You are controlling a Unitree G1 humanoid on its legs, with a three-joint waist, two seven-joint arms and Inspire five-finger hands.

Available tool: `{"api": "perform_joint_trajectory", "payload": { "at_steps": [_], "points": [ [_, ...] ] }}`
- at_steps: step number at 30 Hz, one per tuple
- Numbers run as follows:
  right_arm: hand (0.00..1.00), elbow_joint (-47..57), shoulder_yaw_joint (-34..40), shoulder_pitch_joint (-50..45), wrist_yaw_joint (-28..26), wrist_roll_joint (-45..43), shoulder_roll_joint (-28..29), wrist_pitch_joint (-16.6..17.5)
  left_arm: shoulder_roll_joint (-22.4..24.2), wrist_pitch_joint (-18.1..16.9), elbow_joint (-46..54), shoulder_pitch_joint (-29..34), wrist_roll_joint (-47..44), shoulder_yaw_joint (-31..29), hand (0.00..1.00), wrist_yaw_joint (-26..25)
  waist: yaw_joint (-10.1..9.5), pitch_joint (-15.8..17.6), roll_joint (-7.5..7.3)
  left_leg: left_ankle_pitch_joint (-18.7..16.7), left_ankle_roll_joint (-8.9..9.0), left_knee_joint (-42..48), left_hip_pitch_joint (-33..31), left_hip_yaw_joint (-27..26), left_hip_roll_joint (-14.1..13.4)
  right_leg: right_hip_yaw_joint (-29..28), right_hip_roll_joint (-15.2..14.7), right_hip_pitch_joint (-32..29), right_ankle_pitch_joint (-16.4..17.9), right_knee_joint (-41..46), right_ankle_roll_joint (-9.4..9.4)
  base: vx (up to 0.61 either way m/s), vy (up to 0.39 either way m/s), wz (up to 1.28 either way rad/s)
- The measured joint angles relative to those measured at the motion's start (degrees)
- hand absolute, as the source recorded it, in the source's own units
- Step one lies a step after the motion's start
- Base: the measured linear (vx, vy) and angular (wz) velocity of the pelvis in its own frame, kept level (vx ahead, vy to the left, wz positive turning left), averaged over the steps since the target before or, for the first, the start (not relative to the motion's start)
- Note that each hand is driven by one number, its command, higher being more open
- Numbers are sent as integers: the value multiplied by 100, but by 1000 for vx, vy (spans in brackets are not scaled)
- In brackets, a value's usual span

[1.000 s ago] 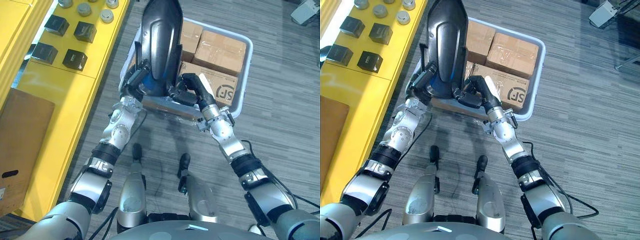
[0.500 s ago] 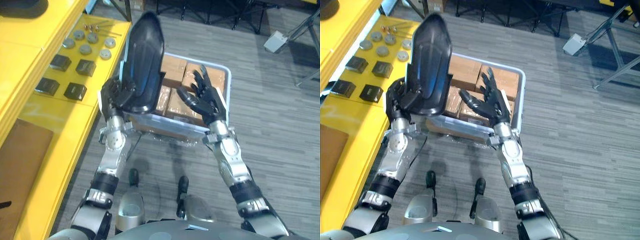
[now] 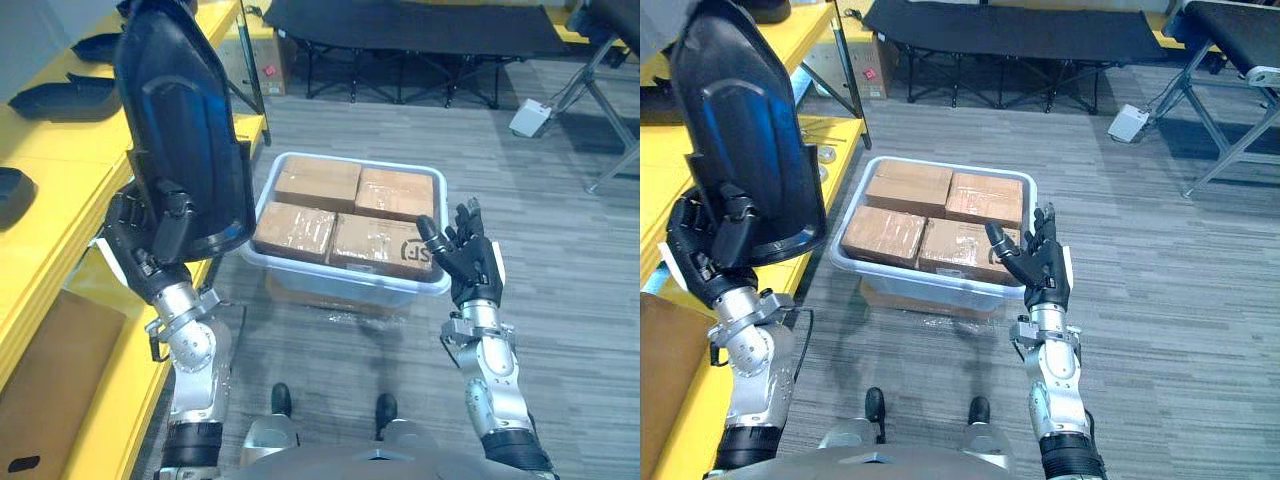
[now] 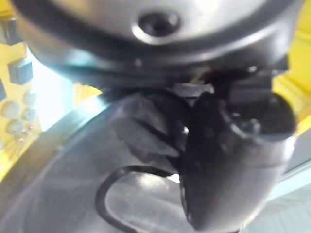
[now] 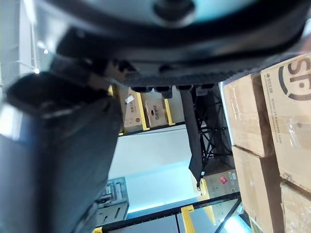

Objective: Walk over and take three plastic housings, then place them on the shelf

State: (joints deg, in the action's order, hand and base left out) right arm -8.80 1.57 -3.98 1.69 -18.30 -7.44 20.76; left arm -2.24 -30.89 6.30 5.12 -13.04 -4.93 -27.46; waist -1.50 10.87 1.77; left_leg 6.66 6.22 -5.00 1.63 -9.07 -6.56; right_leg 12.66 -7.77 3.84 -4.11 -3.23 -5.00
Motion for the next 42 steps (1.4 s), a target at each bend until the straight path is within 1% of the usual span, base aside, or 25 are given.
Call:
{"api": "perform_joint_trajectory", "payload": {
  "at_steps": [3,6,9,10,11,12,13,15,16,18,19,21,22,24,25,29,32,34,35,36,37,38,39,41,42],
  "points": [
    [100,0,-25,6,118,5,98,1,73,-38,419,280,-41,-147,0,69,-39,-72,4,-4,7,-1,-27,109,8,116,1,61,20,-48,-5,-21,-8,17],
    [100,0,-169,48,129,-19,91,2,144,-25,873,582,5,-477,0,-101,-174,-182,6,-1,5,-2,-84,260,22,269,5,132,25,-114,-4,2,-18,25],
    [100,-7,-319,118,-48,-281,90,1,216,2,1229,741,63,-939,0,-358,-350,-284,15,21,13,13,-170,505,46,503,4,175,43,-115,10,19,-24,41],
    [100,-10,-432,180,-129,-294,90,0,254,29,1391,835,121,-1236,0,-490,-450,-347,18,36,21,15,-227,695,74,678,-1,231,83,-115,-9,25,-35,53],
    [100,-26,-481,226,-144,-294,90,0,278,63,1454,877,185,-1364,0,-527,-498,-356,19,43,21,16,-234,791,91,768,-3,281,105,-115,-13,29,-52,76],
    [100,-100,-575,343,-206,-324,91,0,303,117,1521,949,246,-1585,0,-578,-613,-384,20,56,18,16,-247,963,124,945,-4,371,144,-114,-32,19,-41,61],
    [100,-173,-638,419,-249,-371,91,0,313,118,1532,1006,245,-1683,0,-596,-677,-426,13,61,20,16,-269,1041,140,1026,-6,393,167,-113,-37,26,-53,77],
    [100,-414,-910,724,-301,-470,97,-3,454,118,1558,1249,242,-2018,0,-621,-929,-507,-11,87,16,16,-319,1410,215,1396,-19,545,277,-89,-74,32,-54,81],
    [100,-456,-938,780,-307,-472,95,-5,482,119,1558,1319,238,-2081,0,-623,-976,-519,-30,90,17,15,-323,1477,221,1467,-23,569,305,-81,-83,18,-61,82],
    [100,-527,-1193,947,-418,-570,157,-14,538,117,1558,1616,208,-2345,0,-634,-1248,-570,-108,106,28,14,-354,1853,324,1836,-53,759,452,-38,-121,26,-53,84],
    [100,-547,-1257,999,-452,-571,177,-15,565,113,1558,1684,194,-2413,0,-635,-1311,-581,-126,109,30,13,-361,1940,347,1912,-58,784,505,15,-127,55,-62,86],
    [100,-773,-1475,1318,-622,-578,290,-21,630,101,1558,1895,190,-2634,0,-634,-1494,-634,-209,140,52,14,-419,2321,412,2290,-71,892,697,181,-164,43,-72,83],
    [100,-852,-1539,1423,-633,-577,314,-21,642,95,1558,1934,185,-2673,0,-630,-1549,-636,-220,152,67,14,-428,2399,417,2372,-69,919,740,230,-161,22,-59,74],
    [100,-1047,-1768,1782,-632,-577,375,-48,694,89,1558,2069,-38,-2752,0,-524,-1770,-643,-259,177,98,14,-467,2678,452,2627,-55,972,889,370,-161,14,-86,66],
    [100,-1069,-1867,1910,-628,-571,393,-76,719,85,1558,2135,-152,-2777,0,-476,-1840,-632,-277,195,110,14,-474,2804,462,2734,-48,1016,967,441,-157,3,-86,53],
    [100,-1065,-2150,2077,-628,-568,520,-149,835,71,1557,2445,-475,-2874,0,-165,-2016,-586,-291,200,110,18,-421,2957,476,2867,-62,1087,1159,627,-129,-3,-61,27],
    [100,-1051,-2182,2077,-580,-554,495,-296,838,-30,1557,2466,-720,-2874,0,224,-2031,-550,-377,212,37,15,-423,3067,495,3043,-73,1148,1275,740,-122,-33,-59,29],
    [100,-1050,-2153,2069,-438,-496,390,-405,831,-105,1557,2465,-733,-2711,0,692,-1923,-472,-392,270,-57,-2,-533,3022,500,3293,-71,1183,1362,814,-175,-91,-37,55],
    [100,-1050,-2143,2069,-394,-479,330,-421,831,-112,1557,2464,-735,-2625,0,834,-1870,-446,-376,305,-105,-2,-564,2976,502,3371,-66,1197,1365,814,-178,-96,2,67],
    [100,-1050,-2102,2044,-322,-440,203,-430,825,-112,1558,2460,-735,-2399,0,1104,-1835,-389,-325,355,-170,-2,-615,2913,509,3460,-62,1215,1368,815,-182,-53,9,48],
    [100,-1050,-2083,2030,-283,-437,153,-444,827,-113,1558,2476,-738,-2303,0,1235,-1835,-359,-296,372,-192,-1,-629,2870,509,3454,-62,1211,1368,815,-182,-74,34,38],
    [100,-1050,-2014,1994,-243,-372,87,-461,824,-113,1558,2489,-733,-2149,0,1454,-1825,-289,-227,396,-224,-1,-643,2775,511,3437,-65,1214,1368,816,-183,-68,43,21],
    [100,-1042,-1940,1924,-244,-335,51,-460,812,-113,1572,2489,-724,-2027,0,1602,-1774,-266,-195,419,-255,-1,-693,2649,514,3431,-76,1183,1368,819,-183,-78,53,21],
    [100,-944,-1819,1778,-280,-342,18,-460,804,-112,1653,2489,-726,-1908,0,1774,-1720,-218,-193,446,-288,6,-734,2501,524,3390,-137,1107,1398,937,-214,-24,39,5],
    [100,-816,-1759,1651,-296,-341,-16,-459,772,-112,1735,2485,-731,-1805,0,1829,-1684,-172,-166,451,-293,11,-765,2482,569,3286,-239,1018,1504,1206,-231,0,0,0]
  ]
}}
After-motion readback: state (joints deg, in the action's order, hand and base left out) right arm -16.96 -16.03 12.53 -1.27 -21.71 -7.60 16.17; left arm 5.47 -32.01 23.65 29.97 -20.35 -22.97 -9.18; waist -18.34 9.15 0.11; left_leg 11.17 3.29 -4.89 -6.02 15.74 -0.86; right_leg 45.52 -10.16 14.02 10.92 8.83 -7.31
